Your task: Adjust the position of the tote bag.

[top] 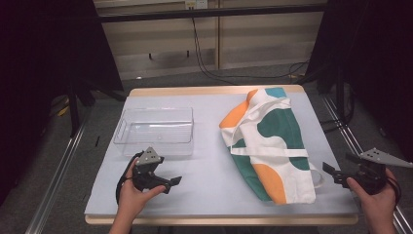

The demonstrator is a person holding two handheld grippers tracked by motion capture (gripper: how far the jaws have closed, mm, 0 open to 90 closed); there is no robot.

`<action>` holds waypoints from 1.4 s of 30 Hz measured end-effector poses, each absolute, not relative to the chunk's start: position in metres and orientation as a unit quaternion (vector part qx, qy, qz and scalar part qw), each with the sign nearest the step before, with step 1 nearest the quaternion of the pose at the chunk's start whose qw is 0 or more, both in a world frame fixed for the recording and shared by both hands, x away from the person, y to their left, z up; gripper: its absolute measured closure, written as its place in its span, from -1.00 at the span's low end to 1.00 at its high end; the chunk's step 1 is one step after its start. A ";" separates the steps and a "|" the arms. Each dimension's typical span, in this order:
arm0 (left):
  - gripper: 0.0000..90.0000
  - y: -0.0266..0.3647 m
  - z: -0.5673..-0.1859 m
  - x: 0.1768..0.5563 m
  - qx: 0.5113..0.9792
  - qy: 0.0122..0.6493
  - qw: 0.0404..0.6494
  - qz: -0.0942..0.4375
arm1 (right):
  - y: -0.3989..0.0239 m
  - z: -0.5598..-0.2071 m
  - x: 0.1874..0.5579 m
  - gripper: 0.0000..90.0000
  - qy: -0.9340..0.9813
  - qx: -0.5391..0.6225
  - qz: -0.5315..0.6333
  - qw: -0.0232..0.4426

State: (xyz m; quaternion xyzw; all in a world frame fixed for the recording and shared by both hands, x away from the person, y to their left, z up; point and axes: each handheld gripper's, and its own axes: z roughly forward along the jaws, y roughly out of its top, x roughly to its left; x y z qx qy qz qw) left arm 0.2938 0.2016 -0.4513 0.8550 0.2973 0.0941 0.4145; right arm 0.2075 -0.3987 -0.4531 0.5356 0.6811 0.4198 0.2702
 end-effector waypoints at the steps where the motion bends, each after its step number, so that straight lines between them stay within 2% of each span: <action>1: -0.97 0.201 -0.451 0.294 0.855 0.295 0.416 0.092 | -0.399 -0.453 0.208 -0.88 0.684 0.534 0.417 0.272; 17: -0.97 0.169 -0.455 0.289 0.871 0.272 0.404 0.069 | -0.393 -0.459 0.211 -0.87 0.695 0.532 0.406 0.262; 33: -0.92 0.086 -0.449 0.276 0.890 0.185 0.415 0.042 | -0.384 -0.465 0.212 -0.83 0.705 0.529 0.396 0.257; 35: -0.87 0.075 -0.450 0.274 0.883 0.179 0.433 0.034 | -0.384 -0.466 0.212 -0.83 0.705 0.529 0.397 0.255; 42: -0.78 0.047 -0.449 0.269 0.887 0.145 0.437 0.017 | -0.383 -0.467 0.212 -0.78 0.711 0.525 0.396 0.250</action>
